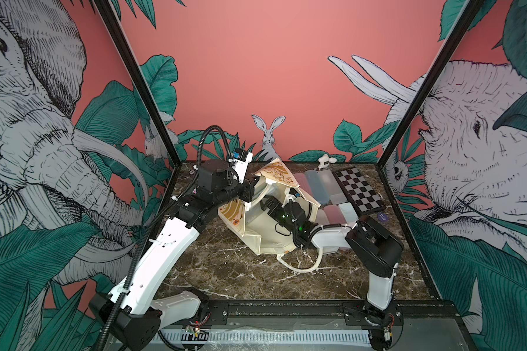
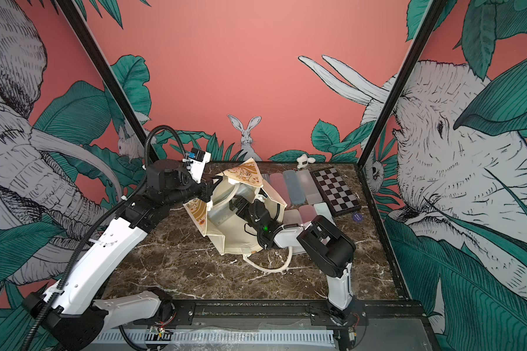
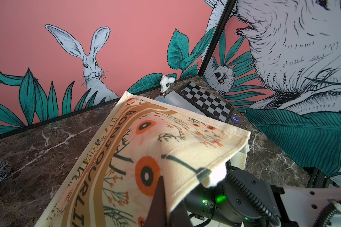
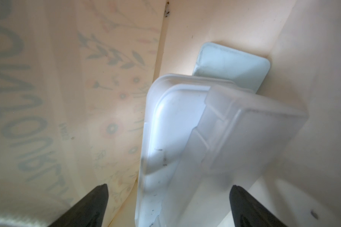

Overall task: Take out the pencil case from the canvas bag
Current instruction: Pick up the pencil case from the canvas bag.

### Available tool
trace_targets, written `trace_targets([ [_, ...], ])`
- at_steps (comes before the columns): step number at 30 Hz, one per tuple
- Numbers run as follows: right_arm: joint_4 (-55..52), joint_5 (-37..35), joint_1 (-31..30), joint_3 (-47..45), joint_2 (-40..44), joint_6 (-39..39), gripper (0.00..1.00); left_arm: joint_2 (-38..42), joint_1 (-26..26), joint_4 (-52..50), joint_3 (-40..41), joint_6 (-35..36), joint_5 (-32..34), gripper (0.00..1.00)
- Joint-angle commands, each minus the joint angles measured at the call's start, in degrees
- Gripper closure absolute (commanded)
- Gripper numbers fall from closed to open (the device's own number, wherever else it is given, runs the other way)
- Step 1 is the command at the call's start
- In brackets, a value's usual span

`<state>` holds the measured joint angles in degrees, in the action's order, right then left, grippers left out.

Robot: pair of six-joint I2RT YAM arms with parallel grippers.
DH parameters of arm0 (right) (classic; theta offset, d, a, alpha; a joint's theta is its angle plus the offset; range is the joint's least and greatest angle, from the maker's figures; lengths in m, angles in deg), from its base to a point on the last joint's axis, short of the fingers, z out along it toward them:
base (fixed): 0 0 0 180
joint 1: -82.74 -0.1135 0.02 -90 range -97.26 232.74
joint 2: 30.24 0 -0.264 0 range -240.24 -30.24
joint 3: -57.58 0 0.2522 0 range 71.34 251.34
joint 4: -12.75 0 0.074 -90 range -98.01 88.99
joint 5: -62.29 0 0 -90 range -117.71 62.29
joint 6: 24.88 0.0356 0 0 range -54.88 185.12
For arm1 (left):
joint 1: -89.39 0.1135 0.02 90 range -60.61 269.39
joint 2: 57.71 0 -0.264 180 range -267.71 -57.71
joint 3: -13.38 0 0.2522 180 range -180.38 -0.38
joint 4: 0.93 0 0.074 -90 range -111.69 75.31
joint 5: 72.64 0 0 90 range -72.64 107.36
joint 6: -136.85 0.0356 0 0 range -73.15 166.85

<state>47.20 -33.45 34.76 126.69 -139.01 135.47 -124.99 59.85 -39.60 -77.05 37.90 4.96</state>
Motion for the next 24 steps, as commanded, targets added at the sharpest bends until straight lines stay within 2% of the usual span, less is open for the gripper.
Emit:
trace_targets([
  [1,-2.66,-3.6,0.16,0.47,3.48,3.13,0.04,1.22,0.18,4.08,-1.23,0.88,0.45,1.0],
  [4,-4.71,-4.43,0.17,-0.27,3.57,3.74,0.18,1.35,0.18,4.13,-1.23,0.86,0.54,1.0],
  [7,-7.33,-4.28,0.17,0.15,3.23,4.18,0.28,1.45,0.18,4.13,-1.17,0.79,0.52,1.0],
  [11,-9.5,-3.76,0.17,1.35,2.11,5.04,0.34,1.49,0.18,4.18,-1.22,0.77,0.27,1.0],
  [14,-13.66,-3.67,0.17,2.17,1.65,5.83,0.35,1.6,0.18,4.03,-1.38,0.84,0.27,1.0],
  [18,-15.97,-3.84,0.17,2.36,1.46,6.13,0.27,1.77,0.19,3.9,-1.43,0.95,0.32,1.0],
  [21,-12.06,-3.76,0.18,1.26,1.3,6.13,0.19,1.61,0.18,3.98,-1.3,0.95,-0.07,1.0],
  [24,-6.81,-2.92,0.18,0.72,1.02,5.72,0.04,1.57,0.18,4.54,-1.06,1.12,-1.49,1.0],
])
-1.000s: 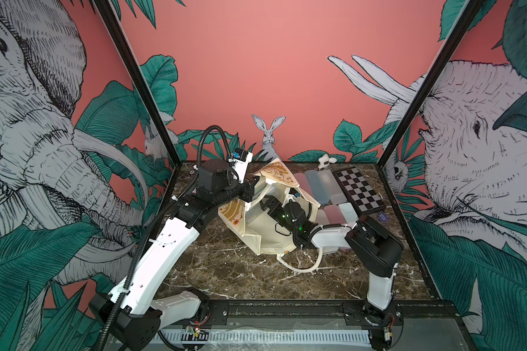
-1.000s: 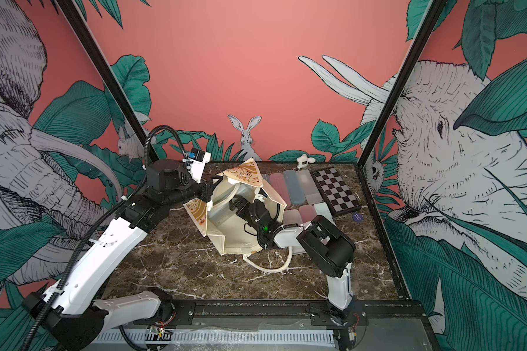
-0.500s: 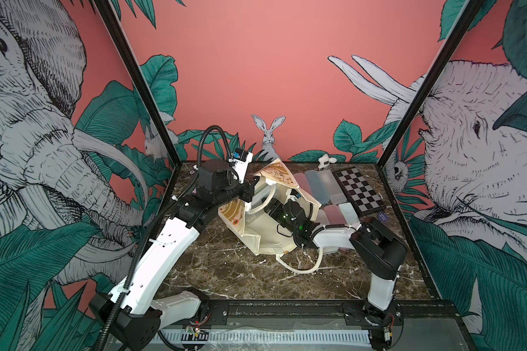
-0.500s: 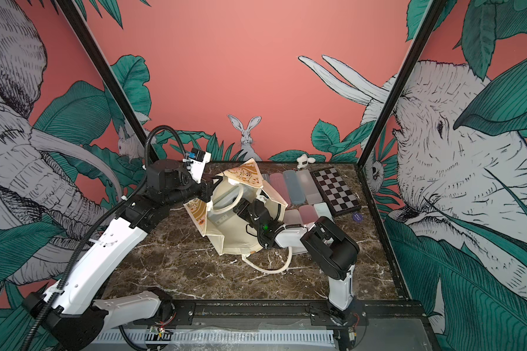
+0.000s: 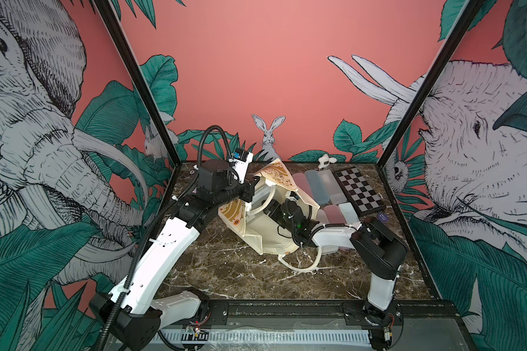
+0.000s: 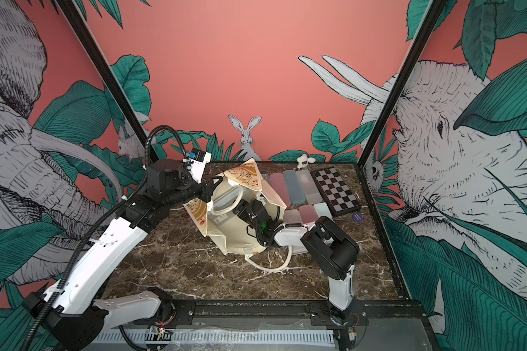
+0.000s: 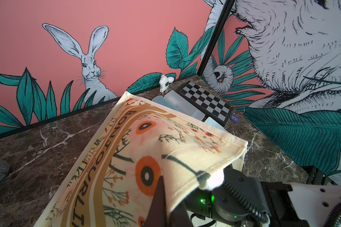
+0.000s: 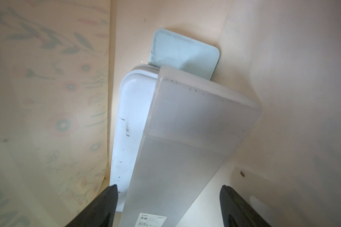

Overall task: Take out the pencil case from the canvas bag
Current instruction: Pick up the pencil case from the canvas bag.

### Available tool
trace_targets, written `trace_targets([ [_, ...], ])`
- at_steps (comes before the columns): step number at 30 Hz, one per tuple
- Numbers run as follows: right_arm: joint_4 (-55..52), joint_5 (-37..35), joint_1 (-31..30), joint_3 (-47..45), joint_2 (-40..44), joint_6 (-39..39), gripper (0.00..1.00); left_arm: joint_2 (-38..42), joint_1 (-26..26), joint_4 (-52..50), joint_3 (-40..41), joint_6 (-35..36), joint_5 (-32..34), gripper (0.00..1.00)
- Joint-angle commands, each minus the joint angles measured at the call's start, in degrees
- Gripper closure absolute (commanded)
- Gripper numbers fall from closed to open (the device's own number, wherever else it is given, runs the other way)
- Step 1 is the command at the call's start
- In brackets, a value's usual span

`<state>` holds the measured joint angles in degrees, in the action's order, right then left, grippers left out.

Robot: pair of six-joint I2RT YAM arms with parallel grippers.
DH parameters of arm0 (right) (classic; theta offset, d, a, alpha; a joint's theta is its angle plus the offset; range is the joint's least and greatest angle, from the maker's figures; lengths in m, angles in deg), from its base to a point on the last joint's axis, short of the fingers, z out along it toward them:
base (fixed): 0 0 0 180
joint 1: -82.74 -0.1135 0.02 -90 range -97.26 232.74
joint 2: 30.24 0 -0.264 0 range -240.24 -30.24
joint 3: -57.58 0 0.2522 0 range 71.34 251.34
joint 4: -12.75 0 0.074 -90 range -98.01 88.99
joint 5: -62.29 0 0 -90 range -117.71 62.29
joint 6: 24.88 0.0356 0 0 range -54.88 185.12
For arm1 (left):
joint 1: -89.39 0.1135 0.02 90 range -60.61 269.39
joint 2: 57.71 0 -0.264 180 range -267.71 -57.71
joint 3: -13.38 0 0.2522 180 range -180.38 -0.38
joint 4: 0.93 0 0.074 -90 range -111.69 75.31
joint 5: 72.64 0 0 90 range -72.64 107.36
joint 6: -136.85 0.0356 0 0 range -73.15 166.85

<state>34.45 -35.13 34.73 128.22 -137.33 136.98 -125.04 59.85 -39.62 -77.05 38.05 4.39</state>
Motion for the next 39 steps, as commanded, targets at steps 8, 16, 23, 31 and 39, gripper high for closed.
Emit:
trace_targets([
  [8,11.1,0.29,0.19,-0.34,-1.5,4.13,0.02,1.44,0.18,5.03,-1.03,3.49,-7.64,1.0],
  [16,3.28,-0.8,0.68,1.71,-2.42,6.63,0.02,1.13,0.17,5.06,-1.37,6.44,-17.95,1.0],
  [23,-3.26,-0.31,0.91,2.47,-2.91,9.09,0.02,1.71,0.16,3.37,-1.12,7.59,-14.16,1.0],
  [31,-6.01,-1.22,0.76,-1.94,-0.23,9.25,0.14,3.27,0.18,2.69,0.01,6.84,-0.53,1.0],
  [39,-6.72,-0.51,-0.15,-3.94,0.43,9.73,0.29,2.78,0.12,3.46,-0.09,6.43,0.67,1.0],
])
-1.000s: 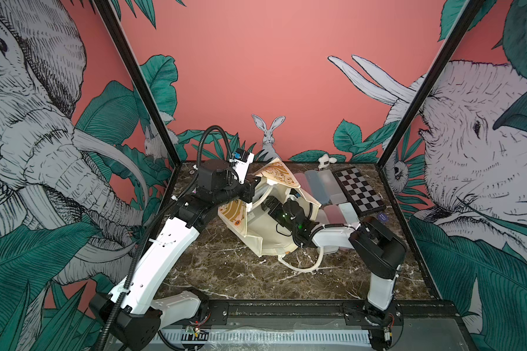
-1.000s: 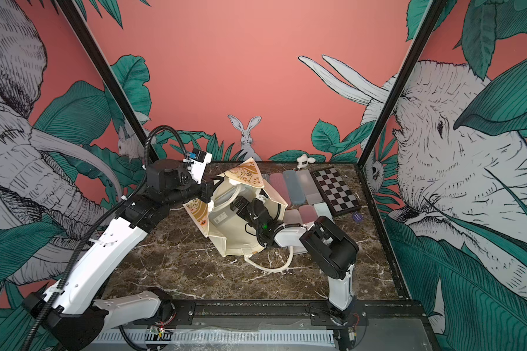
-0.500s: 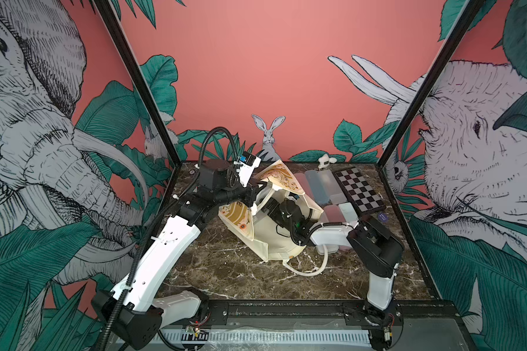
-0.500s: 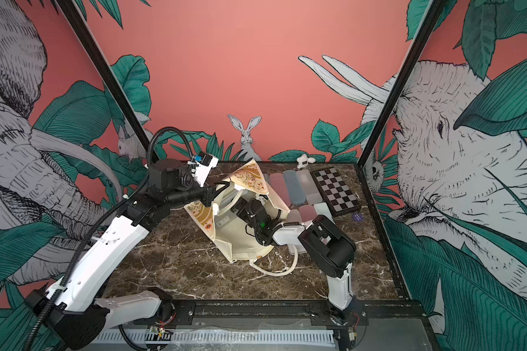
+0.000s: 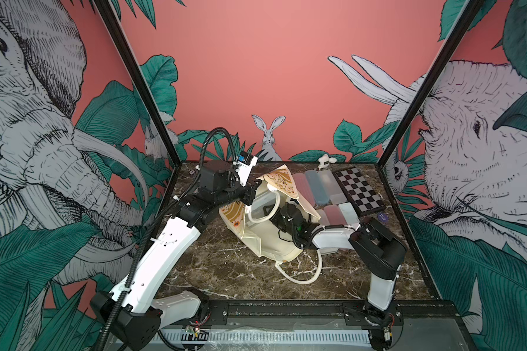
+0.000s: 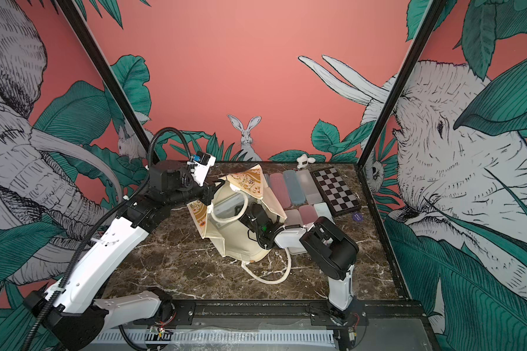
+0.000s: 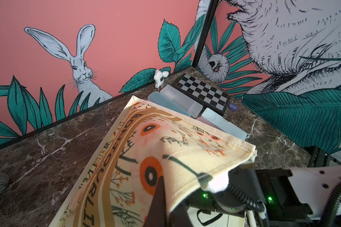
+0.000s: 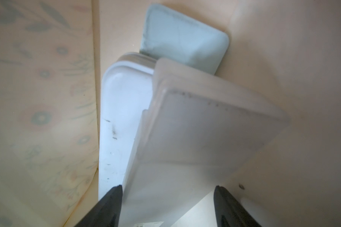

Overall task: Take out the pencil case from the canvas bag
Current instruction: Pick up the pencil case from the canvas bag.

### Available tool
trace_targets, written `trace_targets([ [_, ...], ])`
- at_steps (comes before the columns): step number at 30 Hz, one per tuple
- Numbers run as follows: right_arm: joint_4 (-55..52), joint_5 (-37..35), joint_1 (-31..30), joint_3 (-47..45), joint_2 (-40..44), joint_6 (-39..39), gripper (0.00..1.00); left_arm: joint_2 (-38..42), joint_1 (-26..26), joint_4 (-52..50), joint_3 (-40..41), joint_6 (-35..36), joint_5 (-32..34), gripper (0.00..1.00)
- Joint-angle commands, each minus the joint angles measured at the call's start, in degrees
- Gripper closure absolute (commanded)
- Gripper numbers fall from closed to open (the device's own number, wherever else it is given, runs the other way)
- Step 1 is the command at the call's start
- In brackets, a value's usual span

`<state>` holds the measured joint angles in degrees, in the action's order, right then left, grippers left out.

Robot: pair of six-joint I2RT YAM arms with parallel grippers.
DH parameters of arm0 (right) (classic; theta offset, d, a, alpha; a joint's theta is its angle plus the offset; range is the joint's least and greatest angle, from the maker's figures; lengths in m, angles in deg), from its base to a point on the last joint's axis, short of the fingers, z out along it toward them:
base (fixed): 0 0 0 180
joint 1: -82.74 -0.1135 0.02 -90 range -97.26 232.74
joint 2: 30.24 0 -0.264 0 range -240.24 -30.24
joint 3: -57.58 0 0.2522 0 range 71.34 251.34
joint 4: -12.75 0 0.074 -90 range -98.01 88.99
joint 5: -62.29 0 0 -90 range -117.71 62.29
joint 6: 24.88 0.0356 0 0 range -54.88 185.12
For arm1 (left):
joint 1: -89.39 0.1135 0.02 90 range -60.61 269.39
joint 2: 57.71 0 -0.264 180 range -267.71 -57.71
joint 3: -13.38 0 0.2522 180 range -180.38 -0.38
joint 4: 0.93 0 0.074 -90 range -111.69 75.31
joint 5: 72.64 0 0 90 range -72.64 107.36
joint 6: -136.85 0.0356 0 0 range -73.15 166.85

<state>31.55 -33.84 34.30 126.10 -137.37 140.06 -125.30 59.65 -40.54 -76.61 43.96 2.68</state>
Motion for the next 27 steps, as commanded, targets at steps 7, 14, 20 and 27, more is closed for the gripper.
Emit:
trace_targets([
  [7,8.75,-0.22,0.76,-1.7,-1.79,5.01,0.02,0.5,0.37,4.48,-1.79,0.58,-7.14,1.0],
  [14,11.88,2.8,1.69,3.22,-5.02,5.27,0.02,-1.2,0.38,4.55,-2.51,0.52,-13.92,1.0],
  [20,1.39,0.77,2.25,6.93,-5.86,6.17,0.02,-1.6,0.38,3.96,-3.55,0.92,-18.52,1.0],
  [27,-0.29,2.92,4.49,11.72,-9.7,9.61,0.02,-2.2,0.38,3.8,-3.93,1.07,-25.57,1.0],
])
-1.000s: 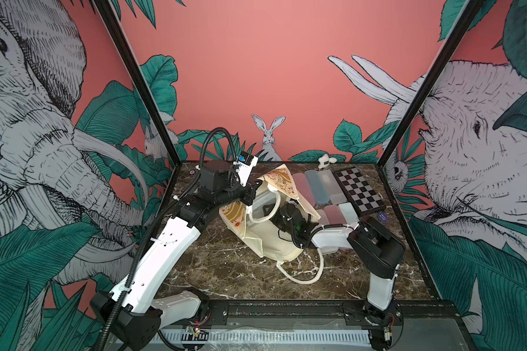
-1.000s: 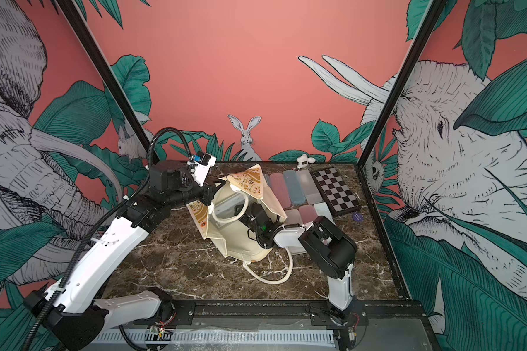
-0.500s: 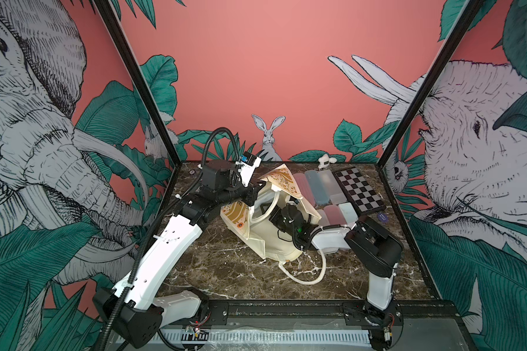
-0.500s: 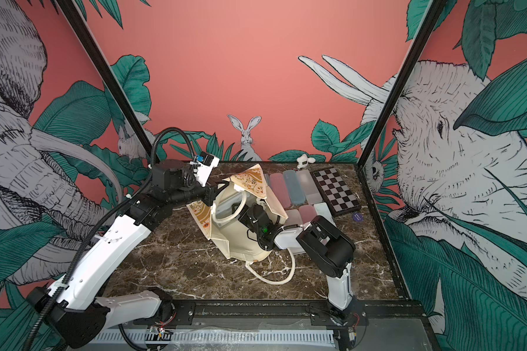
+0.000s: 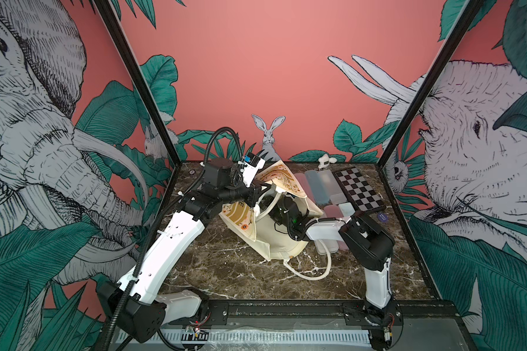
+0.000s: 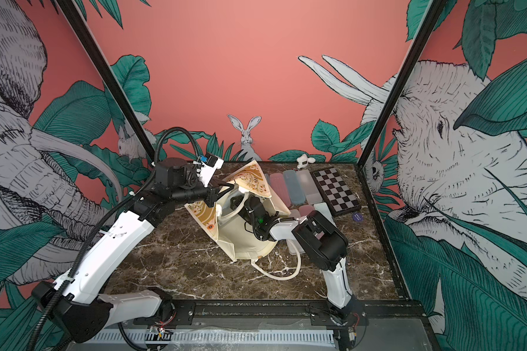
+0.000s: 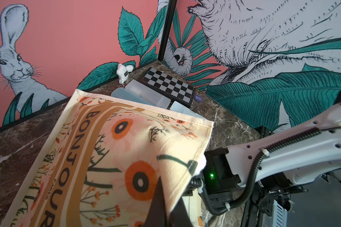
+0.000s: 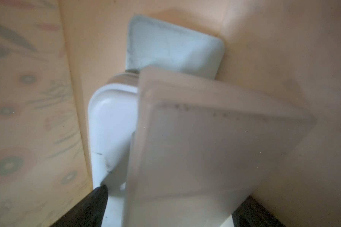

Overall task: Take out the pencil case from the canvas bag
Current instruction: Pick up the pencil case from the canvas bag.

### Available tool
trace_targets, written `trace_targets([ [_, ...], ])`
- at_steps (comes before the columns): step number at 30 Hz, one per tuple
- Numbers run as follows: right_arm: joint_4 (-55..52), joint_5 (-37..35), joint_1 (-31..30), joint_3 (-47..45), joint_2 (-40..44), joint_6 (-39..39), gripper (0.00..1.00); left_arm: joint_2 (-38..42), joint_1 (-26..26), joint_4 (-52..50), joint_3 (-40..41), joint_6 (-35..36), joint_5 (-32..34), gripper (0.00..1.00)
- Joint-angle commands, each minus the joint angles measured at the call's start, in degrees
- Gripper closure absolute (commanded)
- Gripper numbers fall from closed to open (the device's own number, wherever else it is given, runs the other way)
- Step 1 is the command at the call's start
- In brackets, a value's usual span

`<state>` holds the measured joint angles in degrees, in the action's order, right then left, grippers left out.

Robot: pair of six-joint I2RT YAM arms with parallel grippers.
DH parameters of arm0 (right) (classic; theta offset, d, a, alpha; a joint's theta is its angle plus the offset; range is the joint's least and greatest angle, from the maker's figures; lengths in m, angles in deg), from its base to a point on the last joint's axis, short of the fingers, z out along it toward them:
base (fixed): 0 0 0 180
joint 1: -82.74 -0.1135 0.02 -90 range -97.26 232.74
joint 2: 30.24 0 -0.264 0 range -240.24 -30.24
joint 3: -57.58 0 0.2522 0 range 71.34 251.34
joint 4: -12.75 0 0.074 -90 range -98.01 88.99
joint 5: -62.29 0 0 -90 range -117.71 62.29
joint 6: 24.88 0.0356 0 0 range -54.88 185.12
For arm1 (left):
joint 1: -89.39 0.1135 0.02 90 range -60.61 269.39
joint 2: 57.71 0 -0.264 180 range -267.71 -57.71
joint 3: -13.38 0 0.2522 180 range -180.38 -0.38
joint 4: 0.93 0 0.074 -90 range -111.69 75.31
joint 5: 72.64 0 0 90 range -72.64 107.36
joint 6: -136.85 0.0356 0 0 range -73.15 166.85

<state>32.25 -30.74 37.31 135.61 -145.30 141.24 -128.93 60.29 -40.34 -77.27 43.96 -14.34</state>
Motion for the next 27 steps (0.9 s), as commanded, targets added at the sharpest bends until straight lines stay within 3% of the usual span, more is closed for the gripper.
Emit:
trace_targets([
  [1,-2.32,-0.07,1.66,3.11,-2.03,8.94,0.02,1.3,-0.24,3.45,-3.38,1.1,-9.12,1.0],
  [9,-13.76,0.74,2.78,10.25,-4.22,9.84,0.02,0.64,-0.25,2.29,-3.62,1.55,-11.88,1.0],
  [14,-2.89,1.78,3.3,7.53,-5.73,10.63,0.02,1.11,-0.28,0.78,-3.65,2.36,-6.92,1.0],
  [21,8.48,2.82,3.34,2.63,-4.67,8.25,0.17,1.92,-0.23,0.34,-3.24,2.37,4.15,1.0],
  [27,12.16,3.19,3.38,-0.27,-2.26,4.99,0.24,2.21,-0.26,0.43,-2.67,2.37,9.28,1.0],
])
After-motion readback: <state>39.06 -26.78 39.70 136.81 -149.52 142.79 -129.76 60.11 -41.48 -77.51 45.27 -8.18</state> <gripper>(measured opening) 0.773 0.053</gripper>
